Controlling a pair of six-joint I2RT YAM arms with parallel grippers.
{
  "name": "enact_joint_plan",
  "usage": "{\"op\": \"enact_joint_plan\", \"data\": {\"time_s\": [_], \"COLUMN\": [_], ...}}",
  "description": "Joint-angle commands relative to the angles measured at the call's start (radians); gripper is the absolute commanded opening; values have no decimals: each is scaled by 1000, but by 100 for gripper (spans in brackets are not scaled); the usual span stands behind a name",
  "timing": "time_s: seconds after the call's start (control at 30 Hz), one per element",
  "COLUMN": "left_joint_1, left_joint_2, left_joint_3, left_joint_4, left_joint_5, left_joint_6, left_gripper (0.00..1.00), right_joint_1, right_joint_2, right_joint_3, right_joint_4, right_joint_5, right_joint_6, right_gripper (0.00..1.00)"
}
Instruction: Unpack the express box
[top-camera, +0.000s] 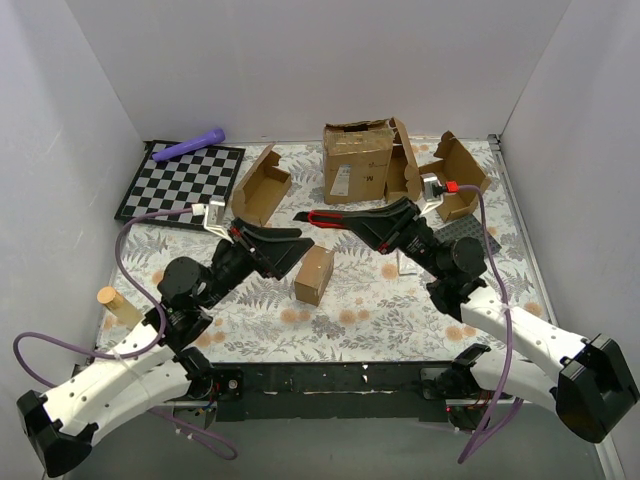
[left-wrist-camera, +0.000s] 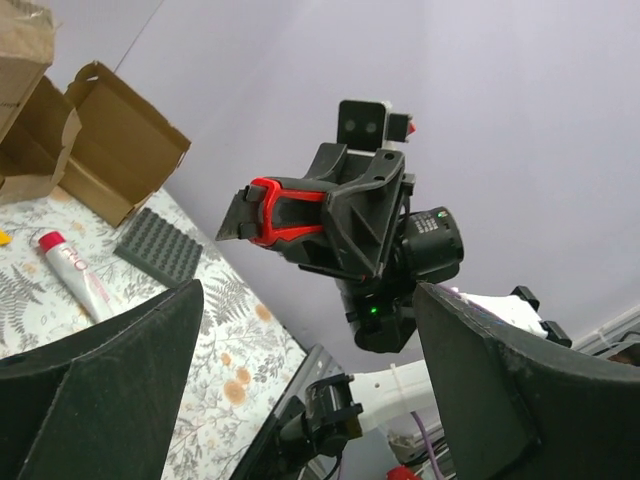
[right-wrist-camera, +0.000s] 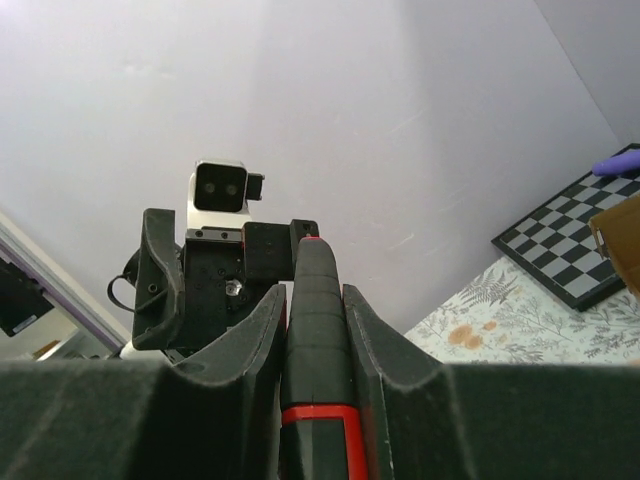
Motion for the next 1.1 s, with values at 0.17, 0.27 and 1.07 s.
{"op": "enact_joint_plan", "data": {"time_s": [0.17, 0.27, 1.07], "left_joint_1": [4, 2, -7], "left_joint_2": [76, 122, 192], "left_joint_3": [-34, -8, -83], "left_joint_4": [255, 252, 566], "left_joint_5": [-15, -12, 109], "left_joint_6": [-46, -48, -84], "left_gripper": [80, 77, 47], "right_joint_1": [15, 15, 32], "right_joint_2": [20, 29, 104], "right_joint_3": [2, -6, -6], "right_joint_4": [228, 280, 401], "right_joint_5": [-24, -32, -111], "right_joint_6": [45, 65, 151], "right_gripper": [1, 1, 1]}}
